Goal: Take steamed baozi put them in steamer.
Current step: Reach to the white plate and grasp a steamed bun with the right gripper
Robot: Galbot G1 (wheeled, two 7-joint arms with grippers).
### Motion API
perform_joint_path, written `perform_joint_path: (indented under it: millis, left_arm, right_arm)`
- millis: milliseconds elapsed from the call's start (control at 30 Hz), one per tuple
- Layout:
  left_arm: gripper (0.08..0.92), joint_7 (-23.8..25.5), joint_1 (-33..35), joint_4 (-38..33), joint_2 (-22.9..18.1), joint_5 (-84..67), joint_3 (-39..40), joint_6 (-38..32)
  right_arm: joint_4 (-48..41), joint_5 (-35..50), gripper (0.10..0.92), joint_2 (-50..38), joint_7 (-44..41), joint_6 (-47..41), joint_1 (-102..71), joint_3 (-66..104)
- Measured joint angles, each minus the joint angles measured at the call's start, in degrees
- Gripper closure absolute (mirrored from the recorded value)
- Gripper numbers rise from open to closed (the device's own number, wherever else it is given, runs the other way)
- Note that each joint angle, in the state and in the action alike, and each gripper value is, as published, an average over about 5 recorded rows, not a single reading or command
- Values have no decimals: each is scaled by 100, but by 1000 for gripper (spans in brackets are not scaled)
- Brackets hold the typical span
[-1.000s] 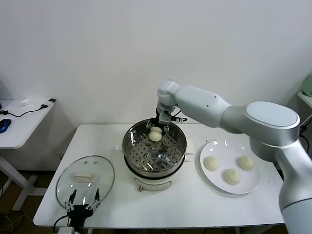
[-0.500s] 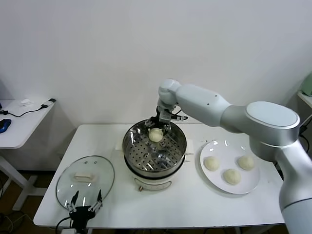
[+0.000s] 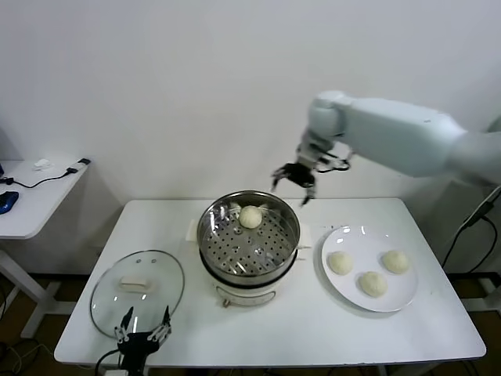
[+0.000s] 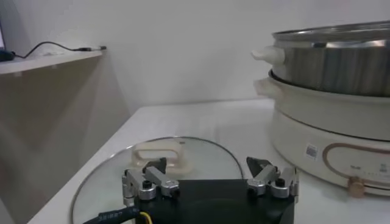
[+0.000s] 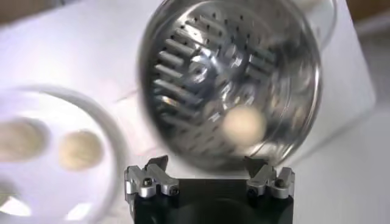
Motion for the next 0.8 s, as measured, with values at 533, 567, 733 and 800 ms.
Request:
perform_joint_path:
  millis: [533, 567, 733, 800]
  left_arm:
    - [177, -7, -60, 36, 28, -35, -90, -22]
    - [177, -7, -61, 45, 27, -37, -99, -21]
    - [177, -7, -62, 97, 25, -39, -140, -15]
    - [177, -6, -64, 115, 25, -40, -152, -14]
  right_arm:
    - [572, 706, 203, -1364, 902, -2445, -1016, -192]
    - [524, 703, 203, -1362, 952, -2530, -1143, -116]
    - [263, 661, 203, -1276, 1144, -2848, -1725, 239]
    - [151, 643, 203, -1217, 1200, -2943, -1928, 363]
